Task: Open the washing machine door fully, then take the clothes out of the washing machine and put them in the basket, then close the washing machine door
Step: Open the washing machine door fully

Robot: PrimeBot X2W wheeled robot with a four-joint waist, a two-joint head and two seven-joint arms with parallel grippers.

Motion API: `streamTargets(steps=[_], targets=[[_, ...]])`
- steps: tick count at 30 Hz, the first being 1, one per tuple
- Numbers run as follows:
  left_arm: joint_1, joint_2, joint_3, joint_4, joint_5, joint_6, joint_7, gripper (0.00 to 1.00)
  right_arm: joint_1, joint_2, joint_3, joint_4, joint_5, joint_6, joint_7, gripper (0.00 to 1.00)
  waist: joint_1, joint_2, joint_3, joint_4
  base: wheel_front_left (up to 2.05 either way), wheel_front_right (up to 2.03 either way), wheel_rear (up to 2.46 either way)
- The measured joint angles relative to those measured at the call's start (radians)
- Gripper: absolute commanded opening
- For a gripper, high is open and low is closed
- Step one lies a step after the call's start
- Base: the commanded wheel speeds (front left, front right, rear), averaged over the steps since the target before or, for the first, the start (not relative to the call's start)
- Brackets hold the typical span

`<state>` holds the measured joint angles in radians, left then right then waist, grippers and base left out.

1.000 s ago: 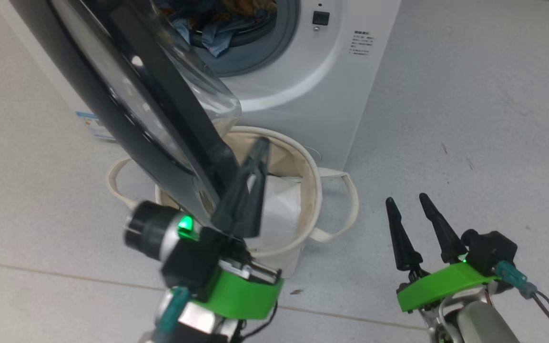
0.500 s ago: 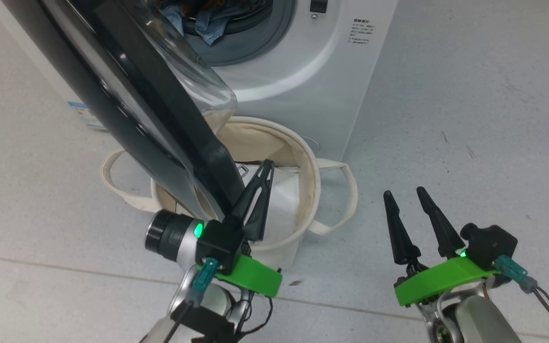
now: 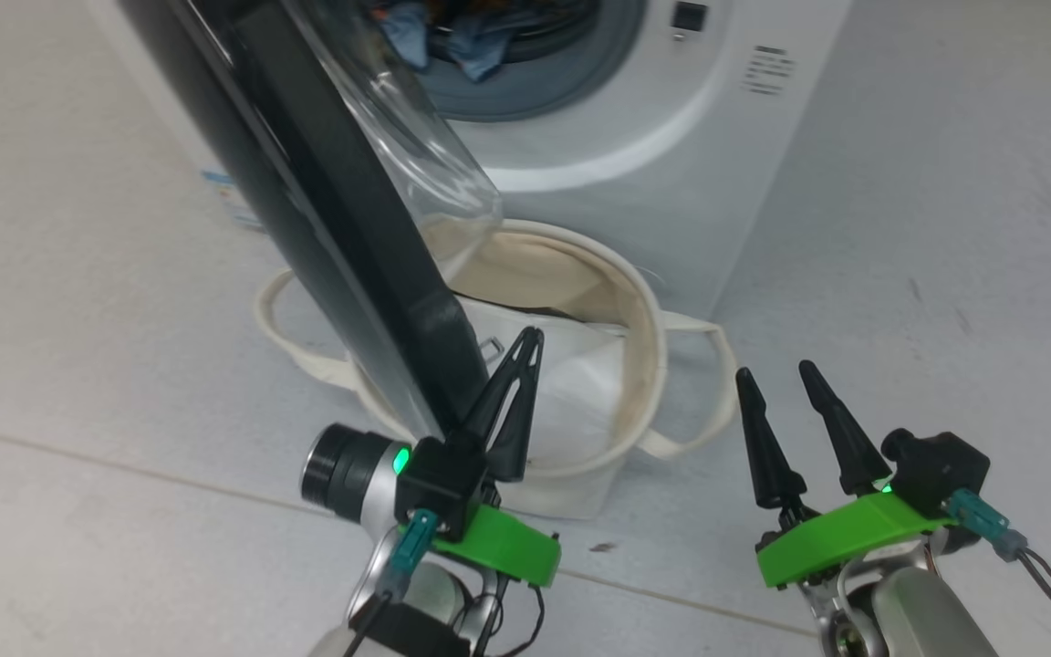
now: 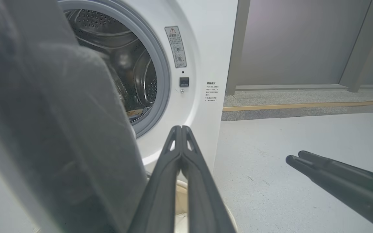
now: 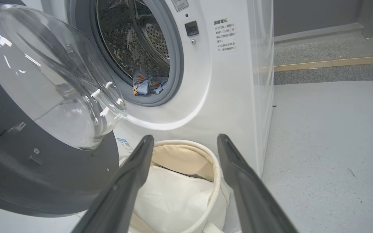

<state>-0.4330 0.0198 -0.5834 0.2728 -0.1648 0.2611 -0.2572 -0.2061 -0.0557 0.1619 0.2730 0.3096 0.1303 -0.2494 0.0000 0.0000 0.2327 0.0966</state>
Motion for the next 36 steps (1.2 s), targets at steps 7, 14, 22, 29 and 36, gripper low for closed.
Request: streamTargets(steps=[7,14,22,29,36], targets=[[0.055,0.005,0.038,-0.019,-0.004,0.017,-0.002,0.0,0.001,0.0,0.001,0.016,-0.007,0.0,0.0,1.0,0.0,0.0,-0.014,0.077,0.0,0.0,0.0],[0.133,0.006,0.111,-0.049,-0.015,0.036,-0.001,0.0,0.007,0.0,0.014,0.025,-0.01,0.0,0.0,1.0,0.0,0.0,-0.042,0.167,0.0,0.0,0.0],[0.15,0.058,0.275,-0.072,-0.035,0.074,0.0,0.0,0.016,0.0,0.019,0.035,-0.012,0.0,0.0,1.0,0.0,0.0,-0.067,0.218,0.0,0.0,0.0],[0.165,0.073,0.395,-0.088,-0.051,0.088,0.0,0.0,0.023,0.0,0.016,0.037,-0.02,0.0,0.0,1.0,0.0,0.0,-0.049,0.211,0.0,0.0,0.0],[0.161,0.091,0.518,-0.088,-0.082,0.087,0.0,0.0,0.02,0.0,0.005,0.038,-0.031,0.0,0.0,1.0,0.0,0.0,-0.016,0.189,0.0,0.0,0.0]])
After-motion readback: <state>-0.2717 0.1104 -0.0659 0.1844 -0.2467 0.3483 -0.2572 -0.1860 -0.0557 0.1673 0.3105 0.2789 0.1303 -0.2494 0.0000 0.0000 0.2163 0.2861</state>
